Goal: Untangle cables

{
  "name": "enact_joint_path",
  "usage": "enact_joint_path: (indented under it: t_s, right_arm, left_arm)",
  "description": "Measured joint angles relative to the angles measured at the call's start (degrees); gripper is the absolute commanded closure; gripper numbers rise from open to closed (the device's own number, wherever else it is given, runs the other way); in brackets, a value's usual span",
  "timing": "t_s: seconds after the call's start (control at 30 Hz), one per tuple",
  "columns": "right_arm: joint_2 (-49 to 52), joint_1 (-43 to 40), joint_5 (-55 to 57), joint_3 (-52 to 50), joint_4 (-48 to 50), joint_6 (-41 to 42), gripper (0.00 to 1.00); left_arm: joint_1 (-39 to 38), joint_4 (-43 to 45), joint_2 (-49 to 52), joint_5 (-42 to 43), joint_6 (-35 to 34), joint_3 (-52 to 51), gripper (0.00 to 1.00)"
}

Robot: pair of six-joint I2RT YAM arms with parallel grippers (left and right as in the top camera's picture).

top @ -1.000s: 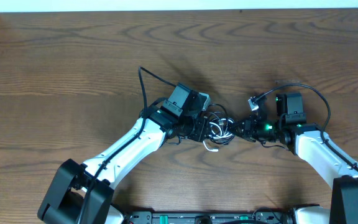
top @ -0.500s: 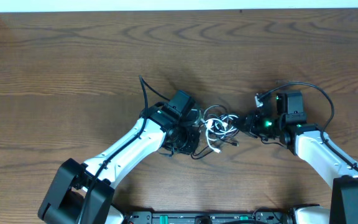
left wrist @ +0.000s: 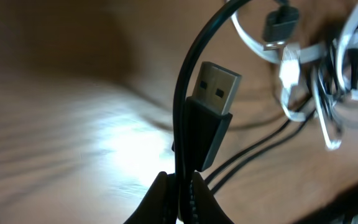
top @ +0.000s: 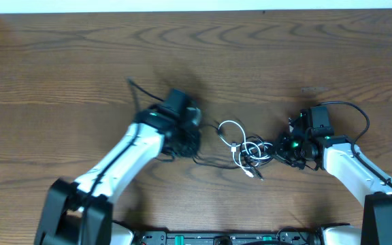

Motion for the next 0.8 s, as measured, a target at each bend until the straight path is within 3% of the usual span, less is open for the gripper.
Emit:
enact_joint_path:
  t_s: [0.33, 0.4, 0.43, 0.47, 0.6, 0.8]
  right_arm:
    - [0.0, 0.1, -0.7, 0.0, 0.3, -0.4, 0.99]
    - [0.0, 0.1, -0.7, 0.0, 0.3, -0.4, 0.99]
    - [0.0, 0.1, -0.5, 0.0, 0.3, -0.4, 0.99]
    - [0.0, 0.0, 0.4, 0.0, 0.2, -0.4, 0.99]
    - [0.0, 0.0, -1.2, 0.0, 2.7, -2.6, 0.99]
    - [0.0, 0.0, -11.2, 0.0, 10.2, -8.5, 0.99]
  left_arm:
    - [19.7, 0.2, -13.8, 0.0, 0.2, 0.1, 0.92]
    - [23.1, 0.4, -15.3, -0.2, 0.1, 0.1, 0.71]
    - [24.9, 0.4, -16.0, -0.4, -0.7, 0.1, 0.54]
    - [26.9, 0.5, -16.7, -0.9, -1.2, 0.1, 0.48]
    - [28.8, 0.6, -16.6, 1.9, -2.9, 0.1, 0.45]
    - [24.8, 0.6, -15.4, 7.2, -2.9, 0.1, 0.45]
